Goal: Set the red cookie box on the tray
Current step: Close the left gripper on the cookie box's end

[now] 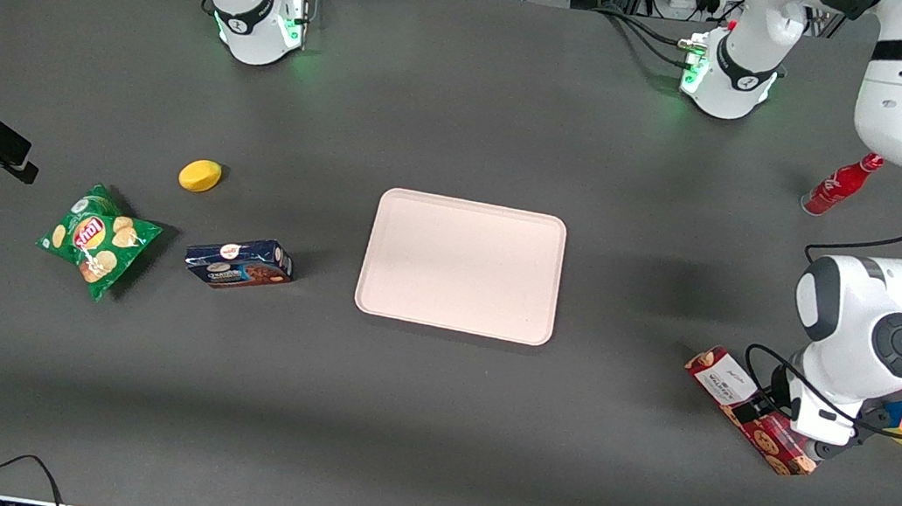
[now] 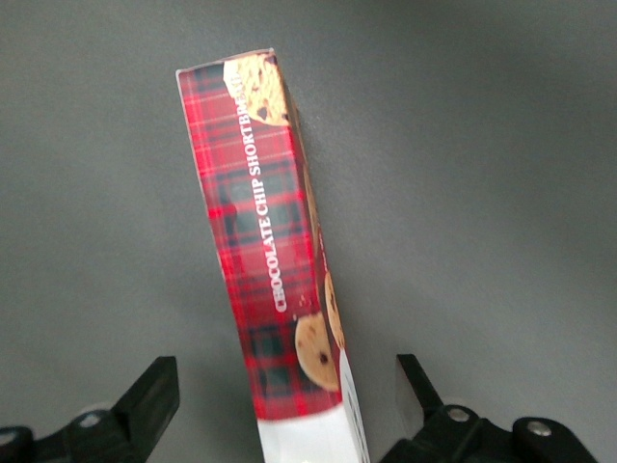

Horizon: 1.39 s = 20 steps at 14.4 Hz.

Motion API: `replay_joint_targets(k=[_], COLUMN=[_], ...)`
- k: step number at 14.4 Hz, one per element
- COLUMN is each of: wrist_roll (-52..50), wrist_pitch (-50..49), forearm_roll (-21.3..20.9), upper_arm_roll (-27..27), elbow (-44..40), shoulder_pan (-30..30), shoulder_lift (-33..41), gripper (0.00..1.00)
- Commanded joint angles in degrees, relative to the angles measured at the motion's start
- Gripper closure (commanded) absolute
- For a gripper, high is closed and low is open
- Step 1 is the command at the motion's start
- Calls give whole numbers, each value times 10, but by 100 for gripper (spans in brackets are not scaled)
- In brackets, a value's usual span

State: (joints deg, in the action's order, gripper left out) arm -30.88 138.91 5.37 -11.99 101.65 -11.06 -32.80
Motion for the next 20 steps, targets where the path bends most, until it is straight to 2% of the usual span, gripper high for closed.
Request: replay_joint_targets(k=[1,5,7,9,10,11,12,13,17,20], wrist_roll=[-2,7,23,27,37,43,48,49,53,158], wrist_pitch=[11,21,27,25,24,21,21,20,-14,-112], forearm_roll=[38,40,41,40,40,40,40,40,37,39], upper_arm_roll=[-22,-23,-24,-24,-24,-24,-24,-24,-24,-29], elbow=[-25,-31,-28,-29,-29,-29,-29,-29,-36,-56], shoulder_pan=[-11,-9,-7,-7,-7,-7,-7,-7,-9,-12], shoulder_lift=[-29,-47,-50,-52,-53,-53,-53,-53,-37,4], gripper=[0,0,9,35,45,72,88,97,100,100])
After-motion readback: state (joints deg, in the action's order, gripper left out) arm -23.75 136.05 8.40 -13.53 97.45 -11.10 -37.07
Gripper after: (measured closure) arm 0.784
